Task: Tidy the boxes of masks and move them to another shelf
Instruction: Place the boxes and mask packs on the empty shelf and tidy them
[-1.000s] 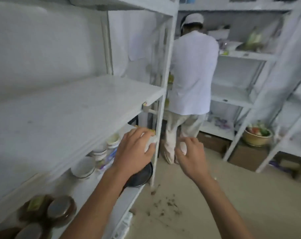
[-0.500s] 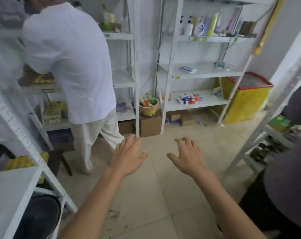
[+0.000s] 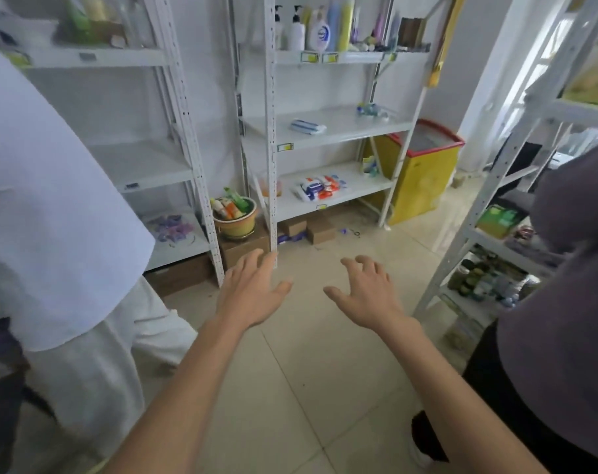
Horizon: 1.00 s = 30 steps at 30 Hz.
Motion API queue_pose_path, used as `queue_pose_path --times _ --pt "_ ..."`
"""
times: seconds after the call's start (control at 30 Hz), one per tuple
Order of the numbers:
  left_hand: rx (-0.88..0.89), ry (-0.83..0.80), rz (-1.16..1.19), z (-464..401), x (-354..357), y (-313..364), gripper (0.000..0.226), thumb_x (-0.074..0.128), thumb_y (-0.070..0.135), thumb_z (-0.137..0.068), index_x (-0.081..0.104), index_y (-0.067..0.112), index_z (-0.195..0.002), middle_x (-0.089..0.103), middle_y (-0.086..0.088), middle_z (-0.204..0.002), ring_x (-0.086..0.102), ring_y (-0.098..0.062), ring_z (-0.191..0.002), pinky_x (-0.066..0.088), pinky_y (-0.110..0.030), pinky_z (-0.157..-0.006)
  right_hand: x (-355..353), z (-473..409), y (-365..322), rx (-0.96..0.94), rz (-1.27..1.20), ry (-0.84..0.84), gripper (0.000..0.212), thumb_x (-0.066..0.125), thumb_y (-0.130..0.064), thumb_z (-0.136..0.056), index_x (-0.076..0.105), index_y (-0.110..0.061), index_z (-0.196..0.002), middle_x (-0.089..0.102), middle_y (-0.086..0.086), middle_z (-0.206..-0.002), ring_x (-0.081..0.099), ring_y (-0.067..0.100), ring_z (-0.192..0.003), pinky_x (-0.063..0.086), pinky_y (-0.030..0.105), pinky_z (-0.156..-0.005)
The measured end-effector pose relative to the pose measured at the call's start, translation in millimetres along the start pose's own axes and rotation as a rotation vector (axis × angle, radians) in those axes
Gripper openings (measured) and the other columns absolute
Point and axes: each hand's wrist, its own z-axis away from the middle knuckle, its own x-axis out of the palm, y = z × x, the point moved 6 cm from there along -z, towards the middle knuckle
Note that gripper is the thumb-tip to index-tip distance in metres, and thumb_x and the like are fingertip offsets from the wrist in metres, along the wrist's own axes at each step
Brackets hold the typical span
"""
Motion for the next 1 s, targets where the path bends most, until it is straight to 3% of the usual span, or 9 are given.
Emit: queue_pose_path --times 0.4,0.7,1.0 --pt "0.026 0.020 0.100 -190 47 25 0.066 0.046 0.062 -0.091 0.034 0.036 -0.150 0.018 -0.003 -0.166 0.023 -0.027 -0.151 0.027 -0.048 -0.118 3 -160 77 0.133 -0.085 0.035 0.073 0.037 -0.072 -0.091 0.039 -0.026 -0.148 0.036 0.008 -0.155 0.033 0.032 -0.142 0.027 0.045 -0.115" --pt "0.036 0.010 0.049 -330 68 55 0.069 0.048 0.061 -0.092 0.027 0.036 -0.152 0.021 -0.001 -0.163 0.025 -0.026 -0.150 0.032 -0.048 -0.118 -7 -303 122 0.097 -0.101 -0.004 0.087 0.034 -0.082 -0.086 0.031 -0.026 -0.153 0.029 0.008 -0.160 0.029 0.031 -0.146 0.025 0.047 -0.118" --pt "-0.047 -0.034 0.053 -465 91 22 0.071 0.048 0.061 -0.094 0.020 0.036 -0.154 0.015 -0.004 -0.167 0.019 -0.029 -0.153 0.027 -0.050 -0.122 10 -452 131 0.046 -0.094 -0.054 0.087 0.034 -0.084 -0.085 0.031 -0.027 -0.151 0.029 0.008 -0.161 0.027 0.032 -0.146 0.026 0.048 -0.118"
